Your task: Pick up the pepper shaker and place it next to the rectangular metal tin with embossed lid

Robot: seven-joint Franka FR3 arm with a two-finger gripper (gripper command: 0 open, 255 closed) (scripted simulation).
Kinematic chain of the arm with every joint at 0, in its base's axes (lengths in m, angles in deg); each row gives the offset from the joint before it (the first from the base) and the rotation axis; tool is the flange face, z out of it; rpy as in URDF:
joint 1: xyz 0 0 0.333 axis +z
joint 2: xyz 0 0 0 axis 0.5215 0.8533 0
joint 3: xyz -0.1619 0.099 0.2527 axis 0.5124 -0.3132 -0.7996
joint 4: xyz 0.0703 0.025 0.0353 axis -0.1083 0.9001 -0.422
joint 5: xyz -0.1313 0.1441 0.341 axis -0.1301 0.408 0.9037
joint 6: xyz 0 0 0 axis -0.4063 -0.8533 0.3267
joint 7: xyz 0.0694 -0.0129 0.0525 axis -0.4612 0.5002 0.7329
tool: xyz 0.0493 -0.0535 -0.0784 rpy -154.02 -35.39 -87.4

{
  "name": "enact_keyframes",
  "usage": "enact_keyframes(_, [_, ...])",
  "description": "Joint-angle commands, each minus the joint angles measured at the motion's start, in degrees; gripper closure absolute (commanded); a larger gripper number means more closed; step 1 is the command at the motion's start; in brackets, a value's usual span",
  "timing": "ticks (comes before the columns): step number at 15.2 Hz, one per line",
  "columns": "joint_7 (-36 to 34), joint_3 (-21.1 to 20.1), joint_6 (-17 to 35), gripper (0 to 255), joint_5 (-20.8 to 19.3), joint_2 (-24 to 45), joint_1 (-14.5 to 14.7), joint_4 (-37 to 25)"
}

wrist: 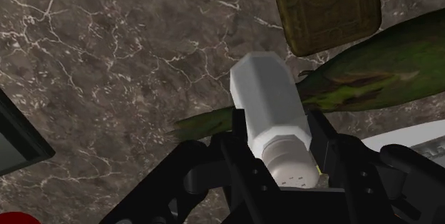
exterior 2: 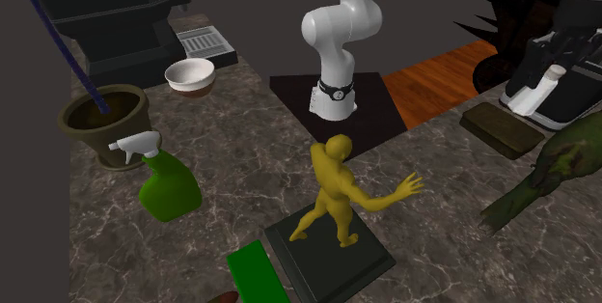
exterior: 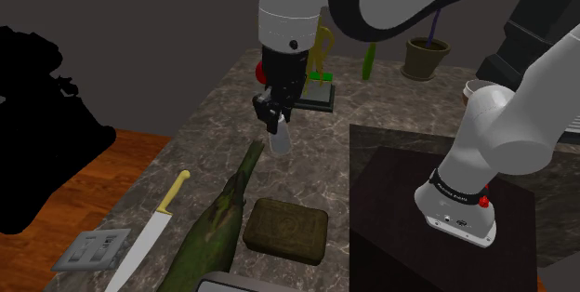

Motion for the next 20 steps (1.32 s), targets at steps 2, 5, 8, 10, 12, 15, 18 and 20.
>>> enact_keyframes(2, [-1.48,-1.02,1.78,255,-0.47,1.72,0.22,0.05])
enact_keyframes(5, [-1.59,-1.21,4.11,255,-0.54,2.14,0.26,1.98])
enact_keyframes(8, [-1.74,-1.43,6.45,255,-0.66,2.69,0.29,3.8])
enact_keyframes(10, [-1.86,-1.58,8.02,255,-0.78,3.12,0.3,4.96])
enact_keyframes(12, [-2.01,-1.74,9.59,255,-0.93,3.61,0.31,6.07])
enact_keyframes(15, [-2.27,-1.98,11.96,255,-1.2,4.45,0.3,7.66])
enact_keyframes(18, [-2.59,-2.22,14.34,255,-1.56,5.43,0.27,9.13])
enact_keyframes(20, [-2.84,-2.39,15.94,255,-1.86,6.15,0.25,10.05])
